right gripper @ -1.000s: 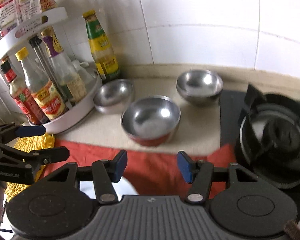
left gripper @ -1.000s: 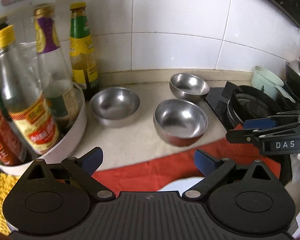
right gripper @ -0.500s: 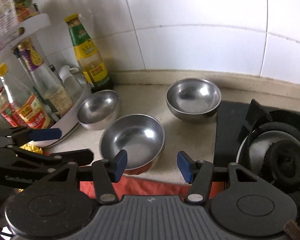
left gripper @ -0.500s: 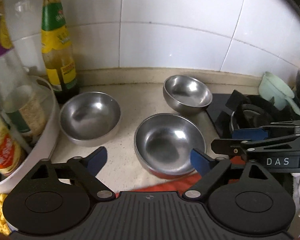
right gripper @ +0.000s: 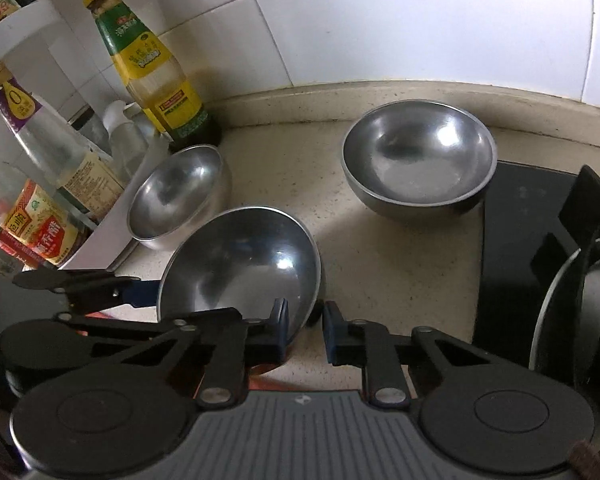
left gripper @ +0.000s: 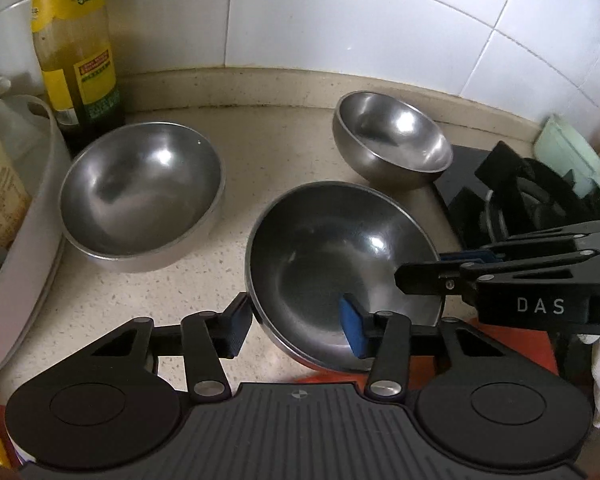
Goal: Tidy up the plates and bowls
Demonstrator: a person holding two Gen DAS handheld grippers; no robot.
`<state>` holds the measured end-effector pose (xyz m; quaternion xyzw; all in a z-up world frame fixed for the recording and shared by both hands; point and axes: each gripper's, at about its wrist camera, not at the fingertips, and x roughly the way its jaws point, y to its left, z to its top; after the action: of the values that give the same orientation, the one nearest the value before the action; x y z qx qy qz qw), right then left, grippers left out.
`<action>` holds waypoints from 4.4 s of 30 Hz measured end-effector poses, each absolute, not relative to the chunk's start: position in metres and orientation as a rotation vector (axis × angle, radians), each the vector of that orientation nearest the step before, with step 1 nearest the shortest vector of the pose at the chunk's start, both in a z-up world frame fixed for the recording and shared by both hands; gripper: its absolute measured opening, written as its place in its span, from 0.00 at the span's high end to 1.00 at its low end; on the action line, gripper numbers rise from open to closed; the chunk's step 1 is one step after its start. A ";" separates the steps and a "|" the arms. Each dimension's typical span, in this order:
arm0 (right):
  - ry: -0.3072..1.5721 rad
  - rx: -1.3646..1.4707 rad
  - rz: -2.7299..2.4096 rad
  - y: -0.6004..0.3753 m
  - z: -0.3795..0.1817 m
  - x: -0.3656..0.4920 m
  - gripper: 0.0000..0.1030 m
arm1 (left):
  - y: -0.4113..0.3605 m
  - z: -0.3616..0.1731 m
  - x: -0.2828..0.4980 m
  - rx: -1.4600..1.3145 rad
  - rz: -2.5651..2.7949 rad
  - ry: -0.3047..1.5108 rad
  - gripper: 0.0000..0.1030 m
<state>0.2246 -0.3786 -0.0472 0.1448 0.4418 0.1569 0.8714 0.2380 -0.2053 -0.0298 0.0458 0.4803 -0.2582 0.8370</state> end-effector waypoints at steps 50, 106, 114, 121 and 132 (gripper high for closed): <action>0.962 0.156 0.604 -0.295 -0.050 0.375 0.89 | -0.134 -0.036 0.298 -0.439 -0.037 0.917 0.59; 0.862 0.225 0.249 -0.409 0.006 0.214 0.80 | -0.225 0.047 0.219 0.047 -0.349 0.739 0.24; 0.841 0.251 0.194 -0.437 0.007 0.222 0.77 | -0.259 0.050 0.229 0.153 -0.383 0.697 0.17; 0.841 0.283 0.158 -0.452 -0.001 0.236 0.77 | -0.281 0.044 0.244 0.215 -0.402 0.688 0.16; 0.864 0.315 0.094 -0.474 -0.015 0.260 0.75 | -0.313 0.031 0.276 0.345 -0.432 0.676 0.12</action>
<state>0.2598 -0.4742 -0.0154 0.1517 0.4169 0.0453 0.8950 0.2761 -0.3128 0.0308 0.1669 0.3272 -0.2091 0.9063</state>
